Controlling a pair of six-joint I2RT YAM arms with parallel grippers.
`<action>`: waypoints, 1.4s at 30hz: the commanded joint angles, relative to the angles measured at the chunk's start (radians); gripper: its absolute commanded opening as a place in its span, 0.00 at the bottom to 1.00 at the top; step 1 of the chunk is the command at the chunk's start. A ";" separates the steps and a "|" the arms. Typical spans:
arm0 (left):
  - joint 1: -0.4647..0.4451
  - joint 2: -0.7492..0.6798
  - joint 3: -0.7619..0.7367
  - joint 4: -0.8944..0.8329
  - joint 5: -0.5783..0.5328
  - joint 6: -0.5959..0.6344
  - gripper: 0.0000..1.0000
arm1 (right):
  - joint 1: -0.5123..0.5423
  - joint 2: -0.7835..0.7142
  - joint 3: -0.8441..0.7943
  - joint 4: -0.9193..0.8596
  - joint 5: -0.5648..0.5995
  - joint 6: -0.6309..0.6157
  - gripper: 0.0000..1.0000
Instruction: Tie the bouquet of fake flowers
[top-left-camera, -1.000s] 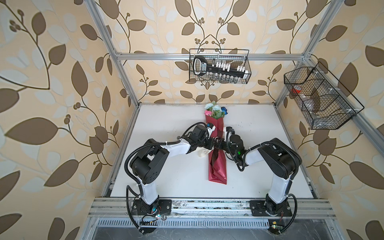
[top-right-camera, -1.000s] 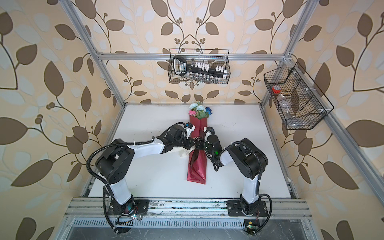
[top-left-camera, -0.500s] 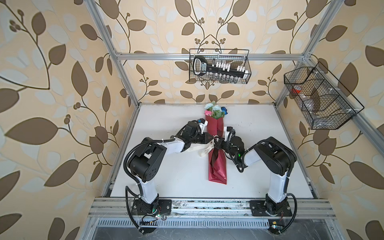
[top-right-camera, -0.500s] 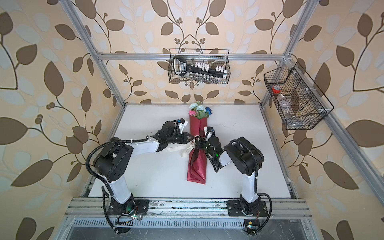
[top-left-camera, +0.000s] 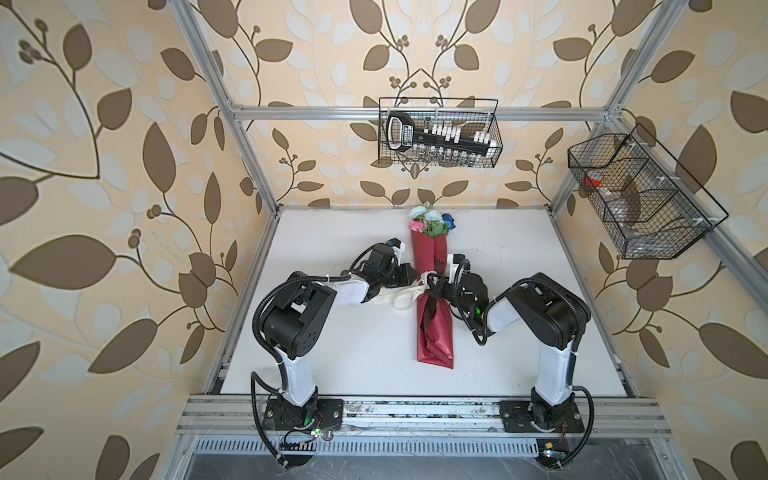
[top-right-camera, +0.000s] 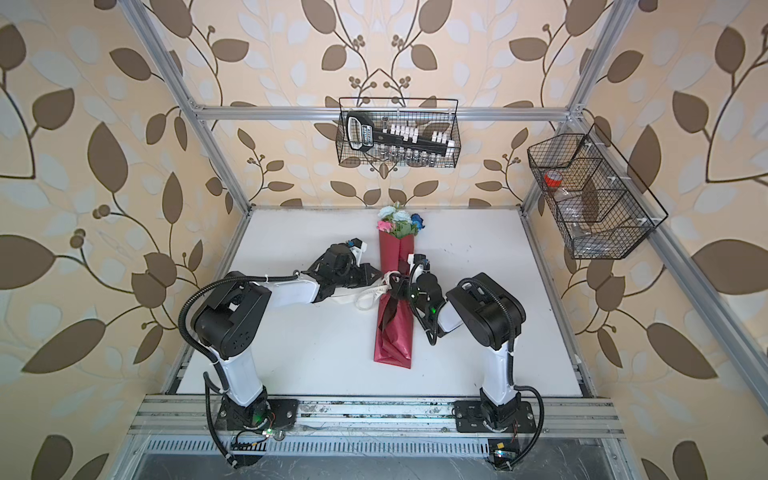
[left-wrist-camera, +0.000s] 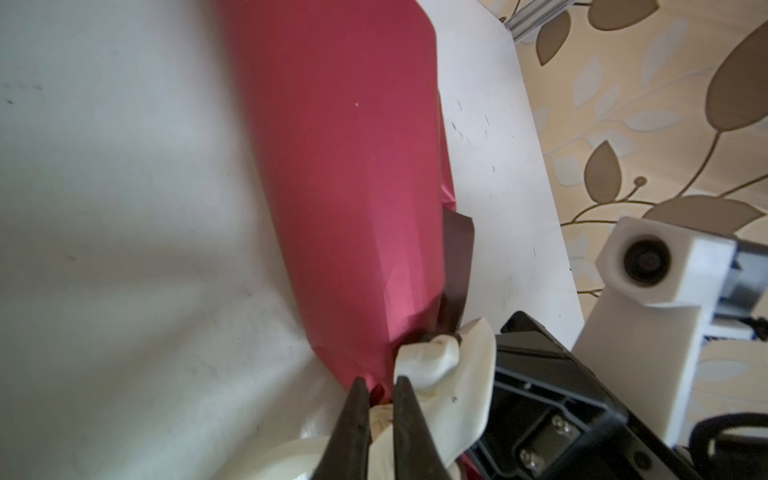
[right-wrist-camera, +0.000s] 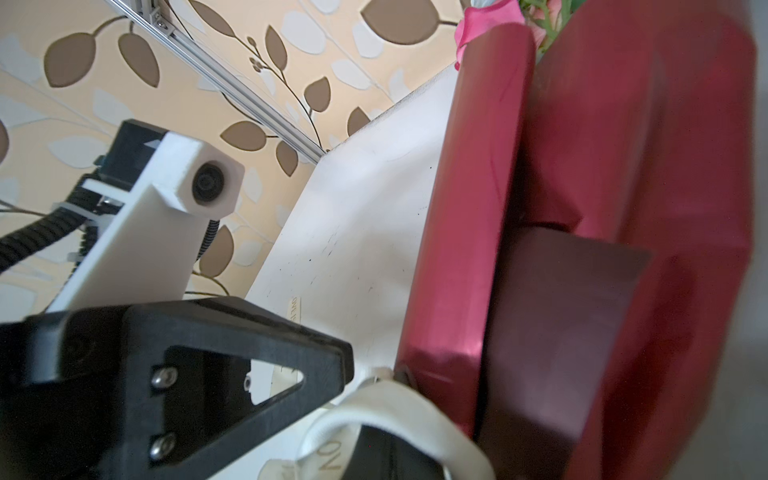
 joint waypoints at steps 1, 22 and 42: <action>0.003 -0.063 0.010 -0.005 -0.051 0.008 0.23 | 0.004 0.018 -0.011 0.027 0.007 -0.006 0.00; -0.004 0.052 0.135 -0.125 0.130 0.138 0.18 | 0.005 0.031 0.001 0.026 0.000 -0.001 0.00; -0.034 -0.009 0.106 -0.122 0.128 0.135 0.28 | 0.005 0.045 0.010 0.025 -0.004 0.002 0.00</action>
